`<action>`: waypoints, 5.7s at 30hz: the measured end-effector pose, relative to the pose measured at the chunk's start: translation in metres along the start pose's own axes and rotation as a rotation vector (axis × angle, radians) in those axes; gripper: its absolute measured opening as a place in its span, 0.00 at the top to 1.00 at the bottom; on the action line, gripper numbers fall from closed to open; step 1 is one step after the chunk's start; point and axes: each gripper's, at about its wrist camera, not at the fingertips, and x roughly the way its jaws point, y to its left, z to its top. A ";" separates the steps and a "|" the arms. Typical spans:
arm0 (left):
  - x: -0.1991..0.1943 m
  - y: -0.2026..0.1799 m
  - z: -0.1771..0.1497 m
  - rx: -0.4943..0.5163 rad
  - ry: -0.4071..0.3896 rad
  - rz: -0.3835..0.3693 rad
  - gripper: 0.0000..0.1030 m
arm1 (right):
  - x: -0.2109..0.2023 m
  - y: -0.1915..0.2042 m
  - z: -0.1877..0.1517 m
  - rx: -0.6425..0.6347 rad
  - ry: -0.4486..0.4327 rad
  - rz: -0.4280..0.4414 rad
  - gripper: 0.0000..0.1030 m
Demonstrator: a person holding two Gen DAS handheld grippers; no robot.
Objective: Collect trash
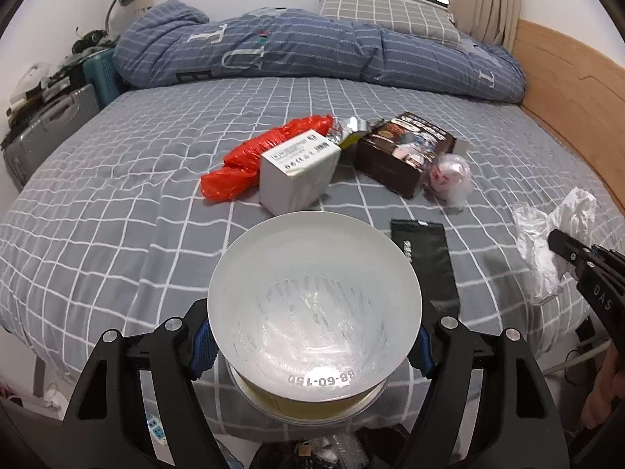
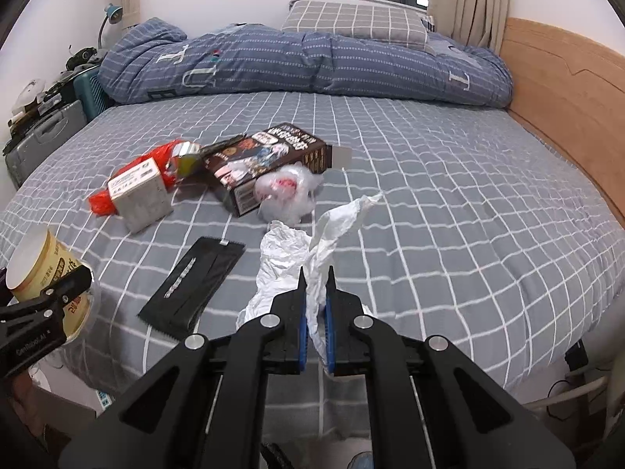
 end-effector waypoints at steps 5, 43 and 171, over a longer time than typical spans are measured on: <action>-0.009 0.000 -0.012 -0.004 0.006 -0.003 0.29 | -0.012 0.005 -0.010 -0.016 -0.004 -0.005 0.94; -0.098 0.013 -0.091 -0.035 0.041 -0.038 0.29 | -0.106 0.036 -0.086 -0.070 0.008 0.091 0.94; -0.074 0.074 -0.064 -0.118 -0.042 0.074 0.06 | -0.065 0.077 -0.056 -0.058 -0.053 0.045 0.07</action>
